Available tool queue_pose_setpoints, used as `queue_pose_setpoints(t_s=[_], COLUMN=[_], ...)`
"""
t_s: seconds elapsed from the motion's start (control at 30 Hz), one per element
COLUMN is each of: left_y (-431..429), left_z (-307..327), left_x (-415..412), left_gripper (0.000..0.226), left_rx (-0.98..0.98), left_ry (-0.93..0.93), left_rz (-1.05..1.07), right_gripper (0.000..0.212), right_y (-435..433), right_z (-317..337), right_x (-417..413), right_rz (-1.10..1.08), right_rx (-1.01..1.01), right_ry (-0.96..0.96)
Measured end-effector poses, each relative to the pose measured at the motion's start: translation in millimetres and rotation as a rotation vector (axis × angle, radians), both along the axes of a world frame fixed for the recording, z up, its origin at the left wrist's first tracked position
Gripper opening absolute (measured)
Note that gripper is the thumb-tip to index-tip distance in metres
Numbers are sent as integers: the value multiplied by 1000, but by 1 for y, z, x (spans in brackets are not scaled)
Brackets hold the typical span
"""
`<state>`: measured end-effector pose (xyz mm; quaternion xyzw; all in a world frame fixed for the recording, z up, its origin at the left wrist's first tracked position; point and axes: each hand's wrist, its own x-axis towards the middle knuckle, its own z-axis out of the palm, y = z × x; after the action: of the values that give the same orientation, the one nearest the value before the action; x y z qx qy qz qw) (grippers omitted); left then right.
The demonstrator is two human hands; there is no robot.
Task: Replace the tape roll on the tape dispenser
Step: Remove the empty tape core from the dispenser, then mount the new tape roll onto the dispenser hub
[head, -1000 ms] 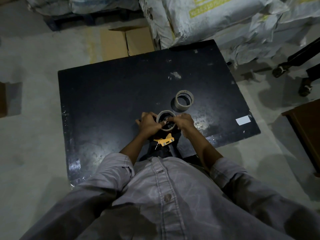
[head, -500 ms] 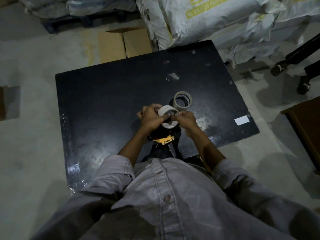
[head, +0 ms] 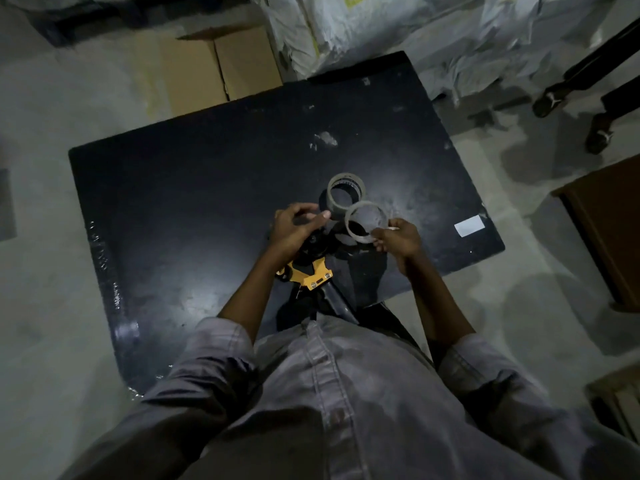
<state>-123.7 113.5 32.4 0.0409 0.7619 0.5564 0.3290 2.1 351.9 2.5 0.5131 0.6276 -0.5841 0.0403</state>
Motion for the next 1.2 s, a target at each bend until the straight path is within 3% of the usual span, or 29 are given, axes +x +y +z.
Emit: queue_pose_setpoints(t_s=[0.07, 0.2, 0.3, 0.43, 0.63, 0.7, 0.8, 0.9, 0.97, 1.03, 1.1, 1.2], left_y=[6, 16, 17, 16, 12, 10, 5, 2, 2, 3, 3, 1], left_z=[-11, -18, -19, -20, -17, -15, -11, -2, 8, 20, 33, 47], left_x=[-2, -10, -15, -18, -17, -15, -15, -17, -18, -18, -17, -12], left_gripper=[58, 40, 30, 25, 23, 24, 25, 30, 37, 50, 62, 59], left_rx=[-39, -79, -87, -36, -33, -34, -7, 87, 174, 265, 335, 401], left_ry=[44, 135, 201, 116, 15, 6, -14, -64, -113, -190, -252, -267], left_rz=[6, 82, 132, 212, 289, 288, 283, 279, 298, 304, 262, 219], right_gripper=[24, 60, 59, 69, 115, 119, 105, 90, 79, 74, 74, 83], right_y=[13, 26, 24, 10, -19, -23, -22, -19, -24, -31, -36, -48], right_z=[-12, -17, 0, 22, 9, 7, 2, 15, 44, 72, 87, 87], right_x=[9, 13, -6, -61, -110, -117, -119, -114, -113, -111, -106, -97], right_rz=[45, 245, 475, 633, 822, 885, 888, 605, 247, 87, 41, -32], right_rx=[50, 200, 466, 561, 735, 743, 771, 492, 3, -408, -614, -713], right_ry=[-100, -218, -184, -34, -187, -254, -226, -14, 149, 185, 208, 263])
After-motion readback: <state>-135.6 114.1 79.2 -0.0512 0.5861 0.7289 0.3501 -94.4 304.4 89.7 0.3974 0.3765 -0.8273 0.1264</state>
